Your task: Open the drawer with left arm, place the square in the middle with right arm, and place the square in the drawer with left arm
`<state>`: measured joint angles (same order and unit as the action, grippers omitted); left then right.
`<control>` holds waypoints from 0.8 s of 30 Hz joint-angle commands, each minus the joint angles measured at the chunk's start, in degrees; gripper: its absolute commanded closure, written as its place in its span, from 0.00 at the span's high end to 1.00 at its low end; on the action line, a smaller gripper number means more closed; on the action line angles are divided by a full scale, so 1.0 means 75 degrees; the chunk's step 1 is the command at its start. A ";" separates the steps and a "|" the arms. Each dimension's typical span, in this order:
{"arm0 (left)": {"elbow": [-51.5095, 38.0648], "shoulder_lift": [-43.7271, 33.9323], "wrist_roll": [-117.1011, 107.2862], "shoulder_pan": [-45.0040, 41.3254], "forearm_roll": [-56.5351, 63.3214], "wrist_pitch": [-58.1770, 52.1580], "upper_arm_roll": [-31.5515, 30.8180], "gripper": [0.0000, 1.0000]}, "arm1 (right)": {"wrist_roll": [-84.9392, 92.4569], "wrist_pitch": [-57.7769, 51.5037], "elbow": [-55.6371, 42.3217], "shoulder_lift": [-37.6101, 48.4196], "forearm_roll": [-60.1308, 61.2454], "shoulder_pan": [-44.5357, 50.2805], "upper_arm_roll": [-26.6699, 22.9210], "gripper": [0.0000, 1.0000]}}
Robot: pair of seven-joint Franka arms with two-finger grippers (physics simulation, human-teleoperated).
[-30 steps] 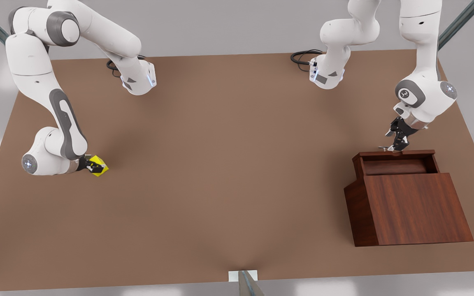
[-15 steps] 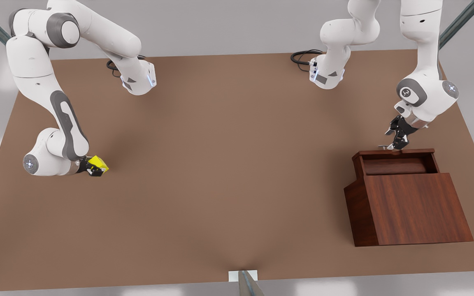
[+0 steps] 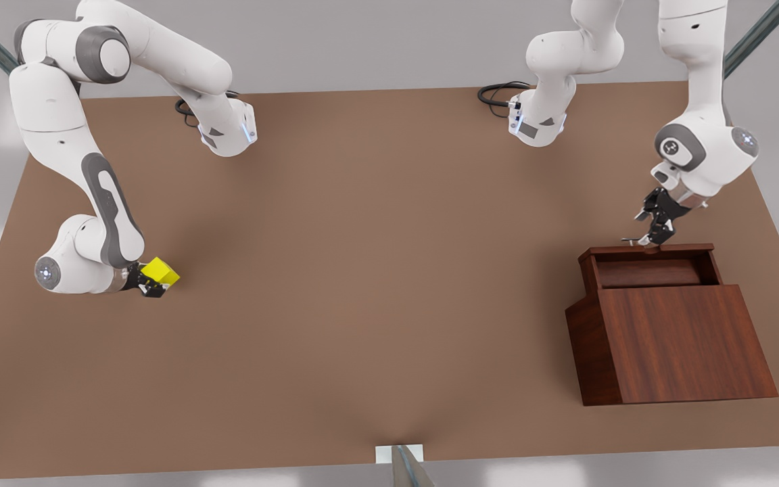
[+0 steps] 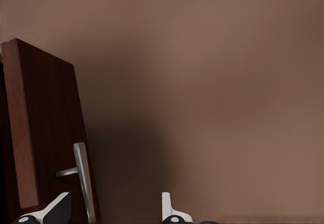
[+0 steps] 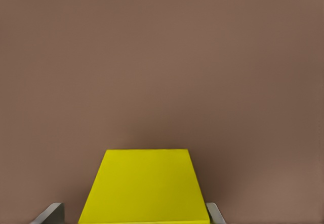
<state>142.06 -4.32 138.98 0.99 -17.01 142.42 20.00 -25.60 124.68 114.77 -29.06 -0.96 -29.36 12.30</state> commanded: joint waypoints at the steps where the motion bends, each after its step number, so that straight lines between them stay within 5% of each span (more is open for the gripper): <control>1: -0.0004 -0.0116 -0.0061 -0.0039 0.0181 -0.0051 -0.0007 0.89 | -0.0103 0.0017 -0.0009 -0.0005 -0.0107 -0.0011 0.0001 1.00; 8: -0.0554 -0.0655 -0.1139 -0.0261 0.1037 -0.0719 -0.0019 0.92 | 0.0074 0.0017 -0.0115 -0.0110 -0.0107 -0.0011 0.0001 0.95; 12: -0.2077 -0.0620 -0.5718 -0.1280 0.2092 -0.2441 -0.0042 1.00 | 0.0074 0.0017 -0.0115 -0.0110 -0.0107 0.0001 0.0001 0.89; 16: -0.6083 0.2063 -1.5738 -0.2992 0.1788 -0.5874 -0.0393 1.00 | 0.0074 0.0005 -0.0115 -0.0110 -0.0107 -0.0011 0.0001 0.80; 18: -0.7679 0.3036 -1.7686 -0.2781 0.1436 -0.6754 -0.0980 1.00 | 0.0074 0.0005 -0.0150 -0.0110 -0.0107 -0.0011 0.0001 0.80; 24: -0.7773 0.2005 -1.8328 -0.2839 0.1436 -0.7375 -0.1003 1.00 | 0.0062 0.0005 -0.0162 -0.0110 -0.0095 0.0013 0.0001 0.80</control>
<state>83.72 11.63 74.10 -20.22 -6.06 97.69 12.47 -25.30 124.72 113.62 -29.95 -1.69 -29.30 12.30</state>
